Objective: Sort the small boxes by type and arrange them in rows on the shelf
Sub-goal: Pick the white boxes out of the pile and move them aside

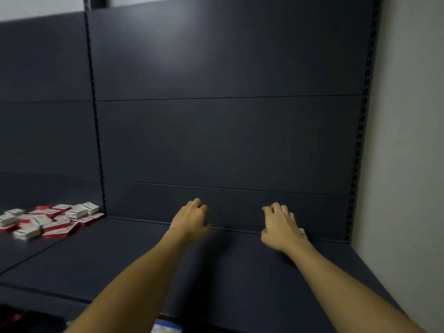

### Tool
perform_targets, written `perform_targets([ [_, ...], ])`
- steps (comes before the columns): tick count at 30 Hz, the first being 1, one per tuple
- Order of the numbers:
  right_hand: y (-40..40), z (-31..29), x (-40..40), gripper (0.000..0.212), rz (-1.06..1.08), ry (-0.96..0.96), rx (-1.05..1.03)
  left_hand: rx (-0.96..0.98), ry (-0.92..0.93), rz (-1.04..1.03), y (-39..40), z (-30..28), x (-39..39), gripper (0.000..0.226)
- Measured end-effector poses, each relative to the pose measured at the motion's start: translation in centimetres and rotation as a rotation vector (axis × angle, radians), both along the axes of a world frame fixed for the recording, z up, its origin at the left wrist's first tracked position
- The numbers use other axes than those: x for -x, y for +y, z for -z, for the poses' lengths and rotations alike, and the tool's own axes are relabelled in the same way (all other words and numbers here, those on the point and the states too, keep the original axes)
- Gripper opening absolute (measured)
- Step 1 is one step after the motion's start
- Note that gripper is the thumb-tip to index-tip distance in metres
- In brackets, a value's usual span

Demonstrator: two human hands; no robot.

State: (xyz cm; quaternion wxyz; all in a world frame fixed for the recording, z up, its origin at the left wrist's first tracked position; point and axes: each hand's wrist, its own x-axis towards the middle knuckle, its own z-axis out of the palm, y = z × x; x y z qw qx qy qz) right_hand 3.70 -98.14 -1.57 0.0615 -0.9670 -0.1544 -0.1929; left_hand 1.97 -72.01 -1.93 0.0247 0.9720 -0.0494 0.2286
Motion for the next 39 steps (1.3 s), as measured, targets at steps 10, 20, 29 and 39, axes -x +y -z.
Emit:
perform_targets([
  [10, 15.4, -1.4, 4.2, 0.048, -0.138, 0.239, 0.102, 0.079, 0.11, -0.274, 15.1, -0.6, 8.5, 0.029],
  [20, 30.1, -2.1, 9.6, 0.05, -0.294, 0.17, 0.092, 0.048, 0.093, -0.353, 26.6, -1.3, 16.7, 0.037],
  [29, 40.3, -1.9, 13.6, 0.051, -0.367, 0.136, 0.092, 0.001, 0.07, -0.406, 35.8, -1.0, 21.6, 0.033],
  [39, 49.3, -2.2, 15.4, 0.038, -0.431, 0.136, 0.124, 0.008, 0.09, -0.469, 44.6, -0.2, 24.3, 0.031],
])
